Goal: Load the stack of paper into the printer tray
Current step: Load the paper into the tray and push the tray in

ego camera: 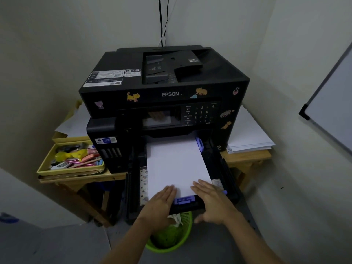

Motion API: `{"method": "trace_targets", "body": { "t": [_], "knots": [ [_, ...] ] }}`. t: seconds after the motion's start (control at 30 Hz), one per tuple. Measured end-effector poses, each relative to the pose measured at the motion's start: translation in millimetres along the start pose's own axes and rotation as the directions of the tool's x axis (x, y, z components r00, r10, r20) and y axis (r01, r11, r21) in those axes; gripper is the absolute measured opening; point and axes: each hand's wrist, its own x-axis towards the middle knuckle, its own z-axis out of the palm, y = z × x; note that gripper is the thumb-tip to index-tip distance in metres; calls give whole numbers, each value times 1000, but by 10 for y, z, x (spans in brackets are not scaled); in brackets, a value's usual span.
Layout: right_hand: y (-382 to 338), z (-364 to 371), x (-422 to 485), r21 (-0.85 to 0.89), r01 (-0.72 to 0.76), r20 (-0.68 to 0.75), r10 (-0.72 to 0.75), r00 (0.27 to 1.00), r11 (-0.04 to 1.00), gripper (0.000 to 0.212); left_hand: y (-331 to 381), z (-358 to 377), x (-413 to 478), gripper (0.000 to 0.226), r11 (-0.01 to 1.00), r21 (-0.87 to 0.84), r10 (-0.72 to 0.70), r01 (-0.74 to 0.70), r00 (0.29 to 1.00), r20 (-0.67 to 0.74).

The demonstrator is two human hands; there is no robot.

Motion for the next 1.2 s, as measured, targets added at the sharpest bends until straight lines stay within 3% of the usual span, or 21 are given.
{"method": "trace_targets", "body": {
  "t": [0.13,0.3,0.5,0.73,1.0,1.07,1.13,1.2],
  "knots": [
    [-5,-3,54,-79,9,3,-9,1000,997,78,7,-13,21,72,998,58,-13,13,1000,1],
    [-43,51,94,-183,18,6,-17,1000,983,75,-21,17,42,67,993,115,-10,8,1000,17],
    [-85,-117,373,-162,-9,-63,-1,998,987,69,-180,-246,233,66,989,144,-26,26,1000,1],
    [-15,-202,643,-198,-27,-29,22,999,980,69,-300,-337,483,66,984,170,-56,48,998,43],
    [-27,-266,859,-268,-132,-108,106,988,954,72,-424,-419,701,73,979,120,-163,163,987,-13],
    [-25,-259,805,-181,-169,-166,139,976,969,80,-398,-381,667,86,973,32,-226,228,972,-61],
    [-28,-238,717,51,-221,-303,226,926,974,84,-341,-306,600,97,940,-174,-322,294,933,-162],
    [-88,-196,652,341,-283,-454,421,785,896,83,-223,-217,520,100,838,-442,-479,319,819,-316]
  ]
}}
